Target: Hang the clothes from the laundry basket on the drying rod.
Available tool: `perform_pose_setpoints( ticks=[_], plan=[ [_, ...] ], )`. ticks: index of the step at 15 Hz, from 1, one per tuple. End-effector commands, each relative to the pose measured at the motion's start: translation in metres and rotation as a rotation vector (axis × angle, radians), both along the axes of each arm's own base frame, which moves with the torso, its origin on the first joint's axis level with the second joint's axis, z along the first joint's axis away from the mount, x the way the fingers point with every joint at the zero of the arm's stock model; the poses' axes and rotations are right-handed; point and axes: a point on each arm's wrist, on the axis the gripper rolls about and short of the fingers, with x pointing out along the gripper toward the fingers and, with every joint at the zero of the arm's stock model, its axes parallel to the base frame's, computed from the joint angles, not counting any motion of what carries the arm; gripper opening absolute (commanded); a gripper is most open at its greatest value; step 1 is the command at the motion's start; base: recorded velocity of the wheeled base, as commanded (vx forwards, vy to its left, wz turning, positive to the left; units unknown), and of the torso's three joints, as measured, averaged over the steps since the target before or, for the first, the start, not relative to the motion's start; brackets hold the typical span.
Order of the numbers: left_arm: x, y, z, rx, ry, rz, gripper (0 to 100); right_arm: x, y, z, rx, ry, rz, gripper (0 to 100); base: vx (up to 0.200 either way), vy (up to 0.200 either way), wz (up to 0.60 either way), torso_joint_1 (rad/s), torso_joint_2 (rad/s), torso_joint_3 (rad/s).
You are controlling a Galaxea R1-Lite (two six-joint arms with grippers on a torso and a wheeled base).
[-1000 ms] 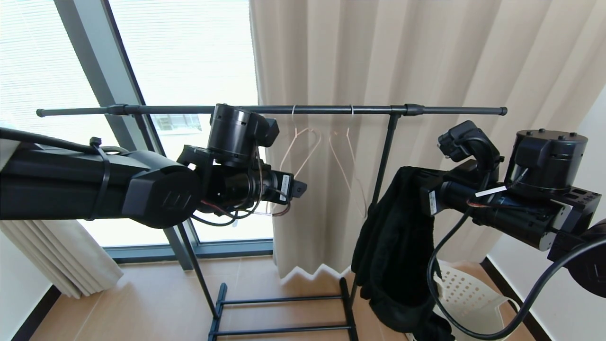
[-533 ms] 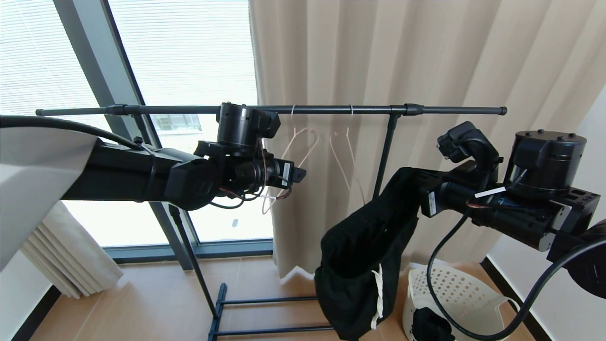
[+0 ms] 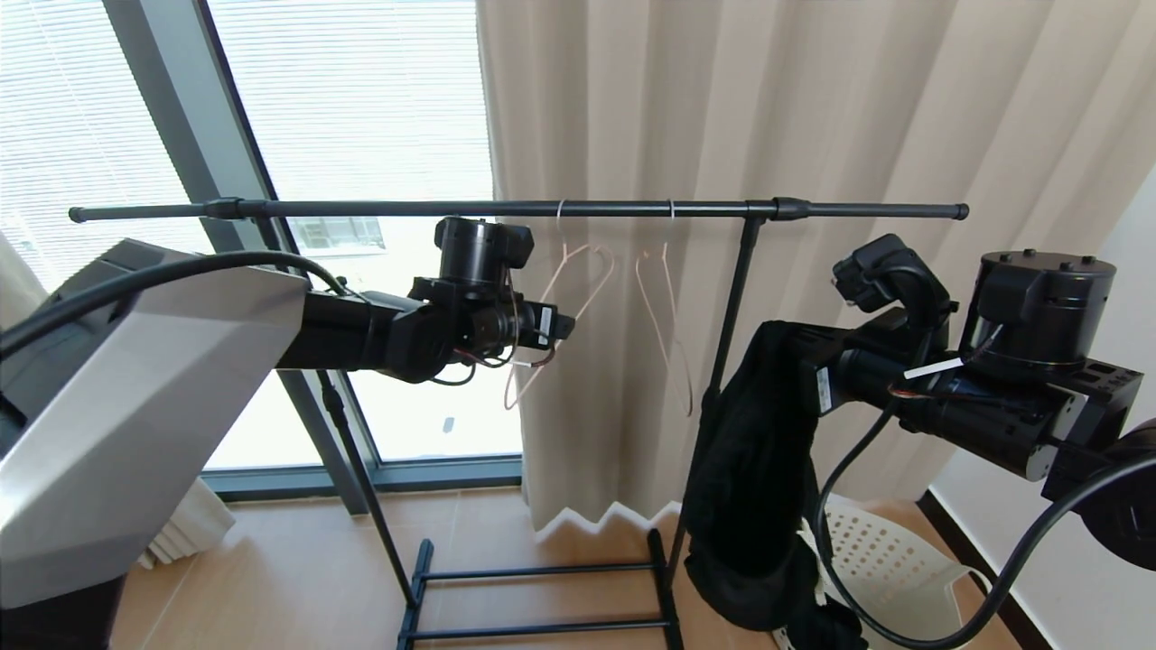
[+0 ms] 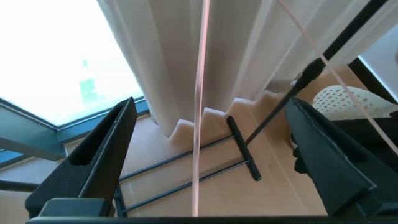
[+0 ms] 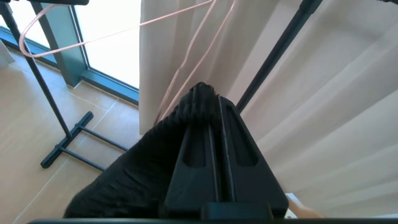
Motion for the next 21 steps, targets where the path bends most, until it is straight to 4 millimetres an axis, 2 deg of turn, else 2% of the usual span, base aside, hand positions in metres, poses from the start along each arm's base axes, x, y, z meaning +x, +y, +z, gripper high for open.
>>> perform_pose_setpoints(
  ticks=[1, 9, 18, 19, 21],
  plan=[
    [0.012, -0.002, -0.023, 0.015, 0.031, 0.008, 100, 0.000, 0.000, 0.000, -0.001, 0.001, 0.002, 0, 0.000, 0.000, 0.00, 0.000, 0.00, 0.000],
    [0.027, -0.008, -0.035, 0.008, 0.022, 0.011, 100, 0.000, 0.000, -0.001, -0.002, 0.004, 0.000, 0, 0.000, 0.000, 0.00, 0.000, 0.00, 0.000],
    [0.032, -0.006, -0.041, 0.012, 0.025, 0.021, 100, 0.000, 0.000, -0.001, -0.002, 0.004, 0.000, 0, 0.000, 0.000, 0.00, 0.000, 0.00, 0.000],
    [0.032, -0.006, -0.039, 0.011, 0.023, 0.021, 0, 0.000, 0.000, -0.001, -0.002, 0.004, 0.000, 0, 0.000, 0.000, 0.00, 0.000, 0.00, 0.000],
    [0.032, -0.006, -0.037, 0.008, 0.017, 0.021, 0, 0.001, 0.000, -0.002, -0.002, 0.005, -0.001, 0, 0.000, 0.000, 0.00, 0.000, 0.00, 0.000]
  ],
)
